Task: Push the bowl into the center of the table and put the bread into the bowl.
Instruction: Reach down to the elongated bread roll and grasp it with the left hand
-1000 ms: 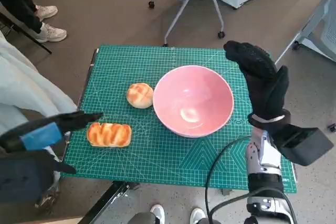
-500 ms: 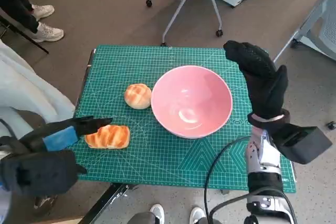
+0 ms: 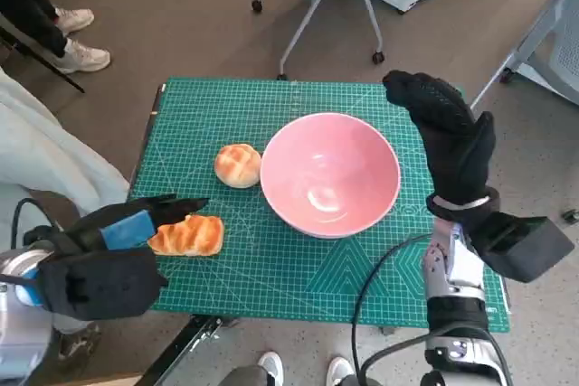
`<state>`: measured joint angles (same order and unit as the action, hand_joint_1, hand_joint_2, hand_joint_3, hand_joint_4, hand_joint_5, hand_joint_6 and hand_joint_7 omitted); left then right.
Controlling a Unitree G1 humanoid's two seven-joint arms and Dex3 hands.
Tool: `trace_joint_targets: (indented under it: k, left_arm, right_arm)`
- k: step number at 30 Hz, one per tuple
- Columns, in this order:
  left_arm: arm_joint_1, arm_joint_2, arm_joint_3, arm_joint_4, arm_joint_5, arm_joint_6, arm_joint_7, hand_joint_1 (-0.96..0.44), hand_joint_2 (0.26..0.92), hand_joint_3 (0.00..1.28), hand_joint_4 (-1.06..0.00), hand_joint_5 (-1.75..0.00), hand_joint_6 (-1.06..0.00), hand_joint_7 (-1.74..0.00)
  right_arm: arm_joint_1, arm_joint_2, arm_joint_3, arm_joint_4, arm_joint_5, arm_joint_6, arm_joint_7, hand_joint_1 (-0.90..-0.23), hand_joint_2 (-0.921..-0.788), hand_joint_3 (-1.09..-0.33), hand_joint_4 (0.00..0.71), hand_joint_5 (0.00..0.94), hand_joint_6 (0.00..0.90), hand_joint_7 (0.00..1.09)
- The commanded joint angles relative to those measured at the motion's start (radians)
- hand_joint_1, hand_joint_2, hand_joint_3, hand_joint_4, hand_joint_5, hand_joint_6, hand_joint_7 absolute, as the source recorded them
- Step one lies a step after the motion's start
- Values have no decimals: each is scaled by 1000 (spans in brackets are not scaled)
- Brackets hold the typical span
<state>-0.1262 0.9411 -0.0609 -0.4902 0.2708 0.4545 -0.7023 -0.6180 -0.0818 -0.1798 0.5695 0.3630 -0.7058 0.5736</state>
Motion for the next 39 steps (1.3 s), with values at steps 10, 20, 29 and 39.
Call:
trace_joint_targets:
  k: [10,20,29,39]
  left_arm:
    - [-44,-66,-86,60,106,-16,48,-55,707,19,-147,-2,-299,-5]
    - [-75,-113,-151,164,161,-46,53,-68,710,19,-152,-2,-313,-7]
    - [-107,-139,-196,256,194,-59,40,-60,710,20,-209,-15,-377,-26]
    - [-144,-157,-235,347,233,-70,41,-45,711,23,-247,-11,-424,-28]
  right_arm:
    - [22,-11,-5,1,20,27,15,-668,-921,-763,177,1,60,499]
    - [32,-11,-3,-16,18,35,10,-673,-921,-764,176,1,56,503]
    - [37,-12,-3,-27,19,42,10,-681,-921,-762,176,1,55,507]
    - [37,-13,-4,-23,21,43,14,-685,-921,-760,177,1,54,510]
